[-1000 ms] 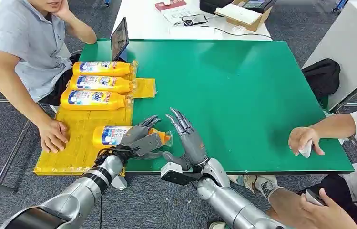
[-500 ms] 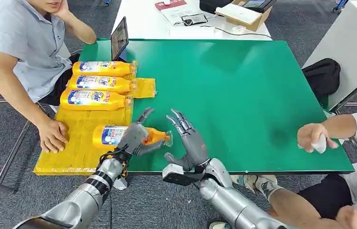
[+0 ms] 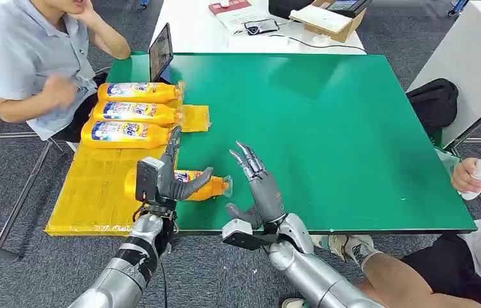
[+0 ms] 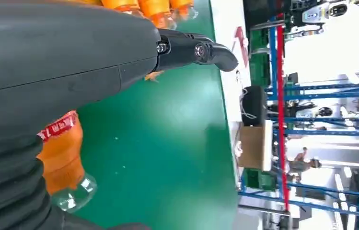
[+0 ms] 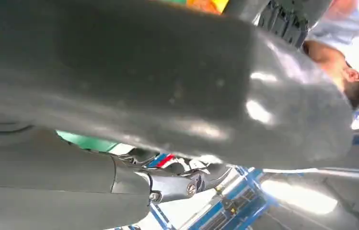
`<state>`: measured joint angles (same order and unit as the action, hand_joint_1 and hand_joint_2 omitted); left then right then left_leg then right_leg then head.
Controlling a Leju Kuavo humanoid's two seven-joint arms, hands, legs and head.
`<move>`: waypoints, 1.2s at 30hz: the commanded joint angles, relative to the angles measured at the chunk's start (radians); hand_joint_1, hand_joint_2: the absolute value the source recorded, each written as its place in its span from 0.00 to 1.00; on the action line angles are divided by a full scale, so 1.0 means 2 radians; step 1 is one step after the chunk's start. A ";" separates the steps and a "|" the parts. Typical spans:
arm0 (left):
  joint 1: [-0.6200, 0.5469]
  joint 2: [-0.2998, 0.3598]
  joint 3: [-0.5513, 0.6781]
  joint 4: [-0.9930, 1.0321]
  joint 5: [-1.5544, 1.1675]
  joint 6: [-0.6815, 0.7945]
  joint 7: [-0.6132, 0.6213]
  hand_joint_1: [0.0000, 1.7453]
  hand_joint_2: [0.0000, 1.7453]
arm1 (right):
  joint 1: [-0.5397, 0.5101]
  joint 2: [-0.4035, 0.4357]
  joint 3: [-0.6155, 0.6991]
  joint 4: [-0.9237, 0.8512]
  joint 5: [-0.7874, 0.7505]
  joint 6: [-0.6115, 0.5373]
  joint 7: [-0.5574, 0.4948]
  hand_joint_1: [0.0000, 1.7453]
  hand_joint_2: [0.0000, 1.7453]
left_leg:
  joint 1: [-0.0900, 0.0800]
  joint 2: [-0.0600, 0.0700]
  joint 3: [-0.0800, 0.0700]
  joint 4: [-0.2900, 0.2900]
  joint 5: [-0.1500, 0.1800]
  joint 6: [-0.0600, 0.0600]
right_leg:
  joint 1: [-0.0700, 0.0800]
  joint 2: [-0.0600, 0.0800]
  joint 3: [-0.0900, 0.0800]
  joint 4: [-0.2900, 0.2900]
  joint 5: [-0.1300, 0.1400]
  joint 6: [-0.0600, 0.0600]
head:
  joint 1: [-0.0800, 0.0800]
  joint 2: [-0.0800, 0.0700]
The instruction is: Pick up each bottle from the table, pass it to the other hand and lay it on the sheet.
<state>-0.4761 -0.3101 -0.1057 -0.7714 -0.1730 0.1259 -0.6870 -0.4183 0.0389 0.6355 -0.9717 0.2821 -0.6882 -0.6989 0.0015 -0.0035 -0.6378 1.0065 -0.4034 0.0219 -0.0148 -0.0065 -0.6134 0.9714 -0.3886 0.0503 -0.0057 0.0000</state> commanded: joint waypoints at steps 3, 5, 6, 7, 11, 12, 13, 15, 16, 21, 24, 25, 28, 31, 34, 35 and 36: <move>0.145 0.023 -0.003 -0.245 0.180 0.070 0.012 0.00 1.00 | 0.088 0.079 -0.181 -0.176 -0.150 0.253 0.000 0.00 0.00 | 0.000 0.003 0.003 0.000 -0.003 -0.001 | 0.000 0.003 0.002 0.001 -0.002 -0.001 | 0.000 0.000; 0.177 0.025 0.005 -0.280 0.185 0.074 0.004 0.00 1.00 | 0.117 0.101 -0.205 -0.185 -0.158 0.268 0.000 0.00 0.00 | 0.000 0.001 0.003 -0.001 -0.002 -0.001 | 0.000 0.001 0.002 0.000 -0.001 -0.001 | 0.000 0.000; 0.196 0.026 0.004 -0.304 0.180 0.079 0.004 0.00 1.00 | 0.138 0.110 -0.210 -0.198 -0.155 0.249 0.000 0.00 0.00 | 0.000 0.001 0.005 -0.001 -0.003 -0.001 | 0.001 0.001 0.004 0.000 -0.003 -0.002 | 0.000 0.000; 0.205 0.025 0.003 -0.311 0.174 0.085 0.003 0.00 1.00 | 0.143 0.101 -0.201 -0.199 -0.144 0.222 0.000 0.00 0.00 | 0.001 0.001 0.003 -0.001 -0.003 -0.002 | 0.001 0.001 0.003 0.000 -0.002 -0.002 | 0.000 0.000; 0.197 0.017 -0.009 -0.286 0.151 0.107 -0.006 0.00 1.00 | 0.148 0.062 -0.162 -0.219 -0.078 0.061 0.000 0.00 1.00 | 0.001 0.000 0.003 0.000 -0.004 -0.002 | 0.001 0.000 0.003 0.000 -0.004 -0.001 | 0.000 0.000; 0.187 0.015 -0.010 -0.263 0.155 0.106 -0.006 0.00 1.00 | 0.136 0.054 -0.149 -0.214 -0.061 0.003 0.000 0.00 1.00 | 0.001 -0.001 0.002 0.000 -0.003 -0.002 | 0.000 0.000 0.002 0.000 -0.003 0.000 | 0.000 0.000; 0.177 0.013 -0.008 -0.245 0.159 0.102 -0.006 0.00 0.00 | 0.131 0.056 -0.154 -0.200 -0.025 -0.005 0.000 0.00 1.00 | 0.001 0.000 0.001 0.000 -0.002 -0.001 | 0.001 0.000 0.001 0.000 -0.003 0.000 | 0.000 0.000; 0.174 0.007 0.000 -0.237 0.140 0.112 -0.006 0.00 0.00 | 0.123 0.069 -0.159 -0.170 -0.032 0.011 0.000 0.00 1.00 | 0.001 0.000 0.001 -0.001 -0.002 -0.001 | 0.000 0.000 0.001 -0.001 -0.003 0.000 | 0.000 0.000; 0.170 0.006 0.000 -0.231 0.137 0.111 -0.006 0.00 0.00 | 0.115 0.059 -0.144 -0.157 -0.046 -0.005 0.000 0.00 1.00 | 0.000 0.000 0.003 -0.001 -0.003 -0.001 | 0.000 0.001 0.002 -0.001 -0.003 -0.001 | 0.000 0.000; 0.174 -0.002 0.009 -0.236 0.128 0.117 -0.006 0.00 0.00 | 0.111 0.063 -0.150 -0.136 -0.036 -0.005 0.000 0.00 1.00 | 0.000 0.000 0.004 -0.001 -0.003 -0.002 | 0.000 0.001 0.004 -0.001 -0.003 -0.001 | 0.000 0.000; 0.179 -0.001 0.010 -0.245 0.117 0.115 -0.006 0.00 0.00 | 0.122 0.076 -0.172 -0.149 0.006 -0.005 0.000 0.00 1.00 | 0.000 0.000 0.003 -0.001 -0.003 -0.001 | 0.000 0.000 0.003 -0.001 -0.003 -0.001 | 0.000 0.000; 0.185 0.000 0.007 -0.266 0.105 0.122 -0.006 0.00 0.00 | 0.124 0.083 -0.182 -0.152 0.019 -0.005 0.000 0.00 1.00 | 0.000 0.000 0.003 -0.001 -0.002 -0.001 | 0.000 0.000 0.002 -0.001 -0.003 -0.001 | 0.000 0.000; 0.187 -0.002 0.011 -0.273 0.107 0.130 -0.006 0.00 1.00 | 0.123 0.079 -0.171 -0.153 0.010 -0.005 0.000 0.00 1.00 | 0.000 0.001 0.002 -0.001 -0.002 -0.001 | 0.000 0.001 0.002 0.000 -0.002 0.000 | 0.000 0.000; 0.194 -0.001 0.010 -0.291 0.106 0.121 -0.006 0.00 1.00 | 0.127 0.078 -0.164 -0.158 0.029 -0.005 0.000 0.00 1.00 | 0.000 0.000 0.002 -0.001 -0.002 -0.001 | 0.000 0.001 0.002 -0.001 -0.002 0.000 | 0.000 0.000; 0.198 0.000 0.003 -0.296 0.099 0.126 -0.006 0.00 1.00 | 0.129 0.077 -0.159 -0.155 0.053 -0.005 0.000 0.00 1.00 | 0.000 0.000 0.002 -0.001 -0.002 -0.001 | 0.000 0.001 0.002 -0.001 -0.002 0.000 | 0.000 0.000; 0.198 0.001 0.001 -0.295 0.099 0.125 -0.006 0.00 1.00 | 0.130 0.077 -0.159 -0.156 0.060 -0.005 0.000 0.00 1.00 | 0.001 0.001 0.004 0.000 -0.003 -0.001 | 0.001 0.001 0.003 0.000 -0.003 -0.001 | 0.000 0.000; 0.197 0.002 -0.003 -0.289 0.099 0.123 -0.006 0.00 1.00 | 0.132 0.079 -0.160 -0.156 0.062 -0.005 0.000 0.00 1.00 | 0.000 0.000 0.003 0.000 -0.003 -0.001 | 0.000 0.001 0.003 0.000 -0.003 -0.001 | 0.000 0.000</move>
<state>-0.0842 -0.3151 -0.0954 -1.3470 0.0347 0.3738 -0.7015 -0.1498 0.1938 0.3136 -1.3359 0.3514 -0.6939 -0.6996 0.0018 -0.0035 -0.6379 1.0059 -0.4069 0.0205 -0.0147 -0.0062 -0.6136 0.9710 -0.3923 0.0508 -0.0053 -0.0004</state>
